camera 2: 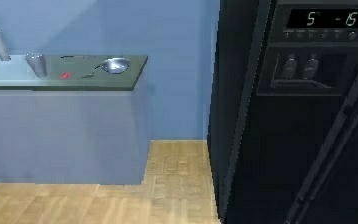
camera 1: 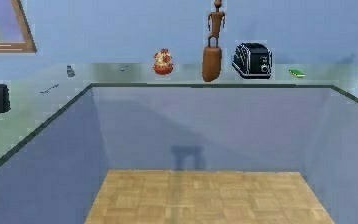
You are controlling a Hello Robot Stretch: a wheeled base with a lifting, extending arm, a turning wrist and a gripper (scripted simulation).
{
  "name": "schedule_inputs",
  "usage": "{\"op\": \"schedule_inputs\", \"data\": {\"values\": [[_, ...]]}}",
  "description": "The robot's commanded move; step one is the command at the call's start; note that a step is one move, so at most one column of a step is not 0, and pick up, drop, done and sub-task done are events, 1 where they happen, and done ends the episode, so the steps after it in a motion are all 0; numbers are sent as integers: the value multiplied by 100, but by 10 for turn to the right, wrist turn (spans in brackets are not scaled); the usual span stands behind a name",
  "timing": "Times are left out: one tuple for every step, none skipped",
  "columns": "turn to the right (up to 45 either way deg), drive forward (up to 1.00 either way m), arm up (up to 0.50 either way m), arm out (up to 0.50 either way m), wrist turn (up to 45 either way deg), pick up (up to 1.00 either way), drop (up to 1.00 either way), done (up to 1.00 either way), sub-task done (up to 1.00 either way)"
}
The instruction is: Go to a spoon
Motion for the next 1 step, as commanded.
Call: {"op": "schedule_inputs", "data": {"values": [[0,85,0,0,0,0,0,0,0]]}}
